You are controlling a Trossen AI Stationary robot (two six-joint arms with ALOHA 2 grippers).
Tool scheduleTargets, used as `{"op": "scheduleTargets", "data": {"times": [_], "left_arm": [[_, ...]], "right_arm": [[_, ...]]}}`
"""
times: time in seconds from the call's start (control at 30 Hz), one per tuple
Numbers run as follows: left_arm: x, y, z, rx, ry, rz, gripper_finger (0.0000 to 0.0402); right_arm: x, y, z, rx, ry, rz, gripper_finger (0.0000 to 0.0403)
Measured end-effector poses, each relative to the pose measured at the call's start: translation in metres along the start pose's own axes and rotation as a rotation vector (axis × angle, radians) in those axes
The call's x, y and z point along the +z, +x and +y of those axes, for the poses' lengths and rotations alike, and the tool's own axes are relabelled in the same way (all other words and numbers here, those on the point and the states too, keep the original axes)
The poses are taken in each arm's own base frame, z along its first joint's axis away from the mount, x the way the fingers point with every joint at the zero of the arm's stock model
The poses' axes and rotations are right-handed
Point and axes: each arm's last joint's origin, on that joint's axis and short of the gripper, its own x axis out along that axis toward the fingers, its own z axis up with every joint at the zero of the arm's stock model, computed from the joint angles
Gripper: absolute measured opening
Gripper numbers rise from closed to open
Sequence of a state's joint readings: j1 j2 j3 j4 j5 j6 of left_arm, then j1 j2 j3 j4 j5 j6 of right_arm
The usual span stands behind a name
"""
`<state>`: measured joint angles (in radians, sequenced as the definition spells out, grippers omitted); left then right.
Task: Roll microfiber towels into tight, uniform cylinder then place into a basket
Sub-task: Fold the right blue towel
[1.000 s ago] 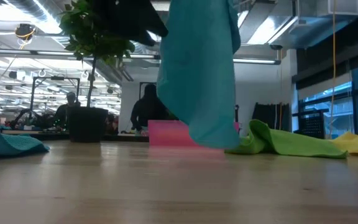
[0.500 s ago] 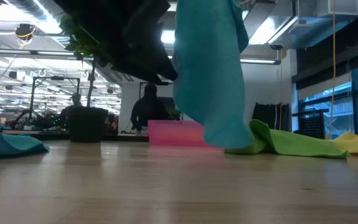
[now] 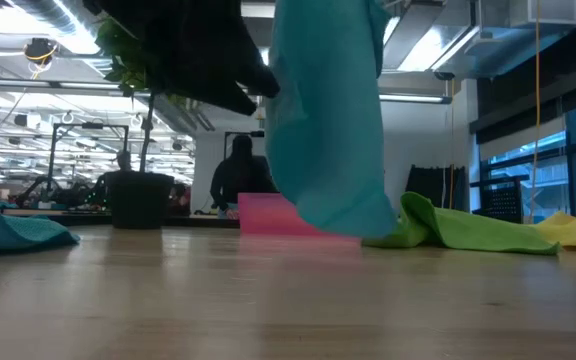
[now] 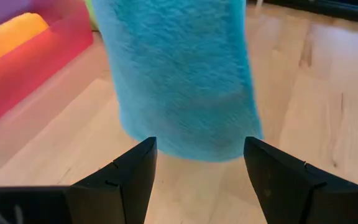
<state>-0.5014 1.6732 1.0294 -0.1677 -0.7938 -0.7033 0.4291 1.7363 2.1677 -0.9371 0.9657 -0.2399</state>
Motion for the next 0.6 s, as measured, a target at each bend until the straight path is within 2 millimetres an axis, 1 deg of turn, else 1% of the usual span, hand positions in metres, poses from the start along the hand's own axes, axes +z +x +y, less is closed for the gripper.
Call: {"op": "scheduleTargets", "data": {"times": [0.17,0.27,0.37,0.47,0.6], "left_arm": [[0.005,-0.002,-0.001,0.018,-0.039,-0.061,0.023],[0.007,-0.002,-0.001,0.018,-0.064,-0.071,0.023],[0.007,-0.004,0.0,0.026,-0.075,-0.065,0.023],[0.006,-0.005,0.003,0.083,-0.056,-0.088,0.023],[0.012,-0.015,0.013,0.173,-0.061,-0.142,0.023]], "right_arm": [[-0.003,0.013,-0.005,-0.031,0.028,0.029,0.0005],[-0.005,0.026,-0.01,-0.058,0.034,0.053,0.0005],[-0.009,0.042,-0.016,-0.045,0.045,0.075,0.0005],[-0.013,0.059,-0.022,-0.015,0.066,0.088,0.0005],[-0.017,0.078,-0.03,-0.017,0.096,0.098,0.0005]]}}
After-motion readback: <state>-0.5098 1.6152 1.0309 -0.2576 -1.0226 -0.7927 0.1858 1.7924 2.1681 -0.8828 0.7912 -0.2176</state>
